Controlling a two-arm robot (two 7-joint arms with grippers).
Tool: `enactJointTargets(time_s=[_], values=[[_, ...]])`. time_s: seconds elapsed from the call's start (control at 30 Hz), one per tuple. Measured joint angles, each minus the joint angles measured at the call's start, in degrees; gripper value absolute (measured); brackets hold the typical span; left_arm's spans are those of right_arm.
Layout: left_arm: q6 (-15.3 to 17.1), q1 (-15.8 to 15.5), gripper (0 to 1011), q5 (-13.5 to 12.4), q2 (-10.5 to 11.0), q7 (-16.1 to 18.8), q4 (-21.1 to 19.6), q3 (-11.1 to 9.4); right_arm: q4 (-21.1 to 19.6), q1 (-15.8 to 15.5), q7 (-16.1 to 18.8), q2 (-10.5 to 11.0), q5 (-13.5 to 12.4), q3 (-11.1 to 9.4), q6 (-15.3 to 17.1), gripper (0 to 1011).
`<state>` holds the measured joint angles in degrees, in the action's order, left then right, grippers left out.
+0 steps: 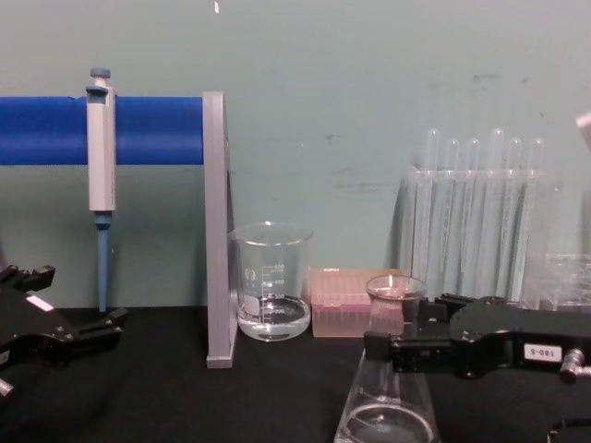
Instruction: Grasp the erlenmeyer flask with one hand, shake it three times, then place it back.
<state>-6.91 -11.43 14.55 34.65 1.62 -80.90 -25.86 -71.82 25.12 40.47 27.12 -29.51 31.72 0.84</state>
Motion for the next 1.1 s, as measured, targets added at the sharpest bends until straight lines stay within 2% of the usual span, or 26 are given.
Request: enactJointTargets(time_s=[0.3,0.5,0.7,0.87,0.97,1.1], values=[[0.00,0.00,1001,0.00,0.00,0.00,0.00,0.00,-1.75,-0.59,-0.01,1.31,0.27,0.19,0.64,1003],[0.00,0.00,1001,0.00,0.00,0.00,0.00,0.00,-4.79,-2.50,-0.34,3.60,-0.16,-0.32,1.90,1002],[0.00,0.00,1001,0.00,0.00,0.00,0.00,0.00,-8.64,-5.73,-1.39,7.03,-1.94,-1.78,4.33,1002],[0.00,0.00,1001,0.00,0.00,0.00,0.00,0.00,-11.26,-8.35,-3.75,9.76,-3.68,-3.78,6.77,1002],[0.00,0.00,1001,0.00,0.00,0.00,0.00,0.00,-12.38,-9.62,-6.60,10.47,-4.47,-5.48,7.83,1002],[0.00,0.00,1001,0.00,0.00,0.00,0.00,0.00,-13.20,-10.70,-11.04,9.97,-4.60,-7.62,7.81,1002]])
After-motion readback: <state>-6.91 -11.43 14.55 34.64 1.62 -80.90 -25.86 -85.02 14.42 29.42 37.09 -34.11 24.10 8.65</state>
